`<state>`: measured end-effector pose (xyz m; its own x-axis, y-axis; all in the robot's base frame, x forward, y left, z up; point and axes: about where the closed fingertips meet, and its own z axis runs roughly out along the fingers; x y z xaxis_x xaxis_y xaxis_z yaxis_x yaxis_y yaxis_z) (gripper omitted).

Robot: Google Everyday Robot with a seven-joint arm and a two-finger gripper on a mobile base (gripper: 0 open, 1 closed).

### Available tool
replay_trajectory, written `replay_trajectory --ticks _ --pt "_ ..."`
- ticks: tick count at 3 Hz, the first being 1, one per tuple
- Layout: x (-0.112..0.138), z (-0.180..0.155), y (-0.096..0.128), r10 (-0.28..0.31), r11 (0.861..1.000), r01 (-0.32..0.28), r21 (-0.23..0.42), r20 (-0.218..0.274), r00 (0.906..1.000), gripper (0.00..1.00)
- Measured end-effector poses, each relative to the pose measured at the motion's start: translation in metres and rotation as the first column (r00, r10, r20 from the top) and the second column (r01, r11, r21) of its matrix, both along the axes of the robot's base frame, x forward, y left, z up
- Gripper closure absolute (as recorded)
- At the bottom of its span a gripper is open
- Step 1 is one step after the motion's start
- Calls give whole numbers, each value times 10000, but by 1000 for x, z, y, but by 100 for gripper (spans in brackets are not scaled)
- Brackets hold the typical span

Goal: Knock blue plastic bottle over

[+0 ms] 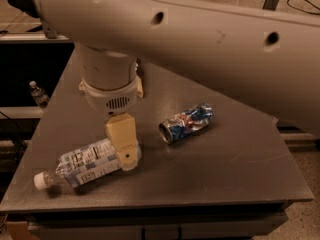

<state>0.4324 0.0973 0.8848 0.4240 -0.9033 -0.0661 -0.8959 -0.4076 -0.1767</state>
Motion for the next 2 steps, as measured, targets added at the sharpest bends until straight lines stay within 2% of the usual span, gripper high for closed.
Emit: replay_trajectory --ticks 1,2 --pt "12 -18 -48 -656 9978 659 106 -304 9974 0" --pt "22 -35 -102 -1555 9877 1563 84 -626 9859 0"
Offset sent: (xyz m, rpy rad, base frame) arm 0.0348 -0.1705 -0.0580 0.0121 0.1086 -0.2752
